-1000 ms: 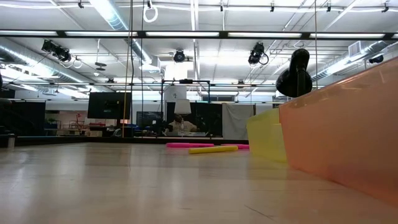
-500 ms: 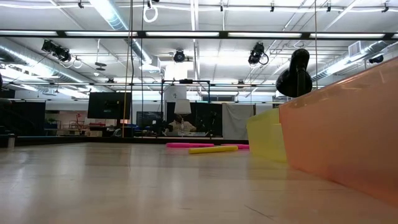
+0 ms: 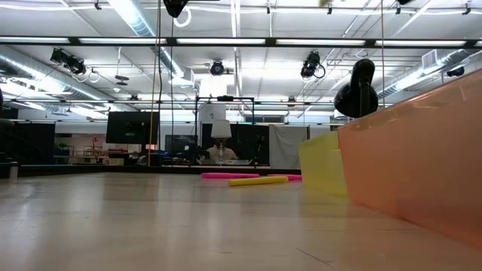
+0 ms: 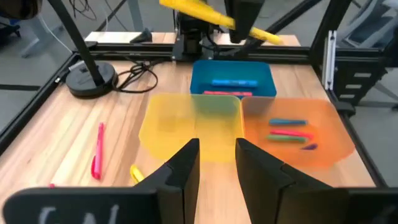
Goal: Pick & Place Markers
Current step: Put the left yellow pen into the yellow bin, then put the left pink pen into the yellow bin
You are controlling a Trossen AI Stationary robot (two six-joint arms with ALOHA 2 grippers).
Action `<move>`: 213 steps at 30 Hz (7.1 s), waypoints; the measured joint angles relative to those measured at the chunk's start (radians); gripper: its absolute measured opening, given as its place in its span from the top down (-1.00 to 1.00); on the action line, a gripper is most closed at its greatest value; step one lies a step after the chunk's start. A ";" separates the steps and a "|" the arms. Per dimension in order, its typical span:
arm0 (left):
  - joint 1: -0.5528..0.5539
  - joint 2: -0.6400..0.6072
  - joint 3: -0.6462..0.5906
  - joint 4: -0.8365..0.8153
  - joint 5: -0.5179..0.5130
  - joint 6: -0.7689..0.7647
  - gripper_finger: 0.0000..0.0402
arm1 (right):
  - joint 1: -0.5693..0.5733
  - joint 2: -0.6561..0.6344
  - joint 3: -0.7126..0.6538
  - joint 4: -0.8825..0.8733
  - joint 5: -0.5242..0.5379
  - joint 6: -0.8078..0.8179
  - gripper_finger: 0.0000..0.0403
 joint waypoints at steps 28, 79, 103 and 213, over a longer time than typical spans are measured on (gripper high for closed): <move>0.000 0.000 0.000 -0.029 0.004 0.011 0.46 | -0.128 0.006 -0.208 -0.179 -0.151 0.154 0.90; 0.011 0.000 0.000 -0.044 0.001 0.029 0.46 | -0.287 0.255 -0.515 0.257 -0.369 -0.019 0.46; 0.040 0.000 0.000 -0.042 -0.025 0.029 0.46 | -0.275 0.045 -0.515 0.286 -0.292 -0.089 0.38; 0.803 0.806 0.801 -0.797 0.360 0.341 -0.19 | -0.245 -0.189 -0.514 1.121 -0.200 -1.065 0.38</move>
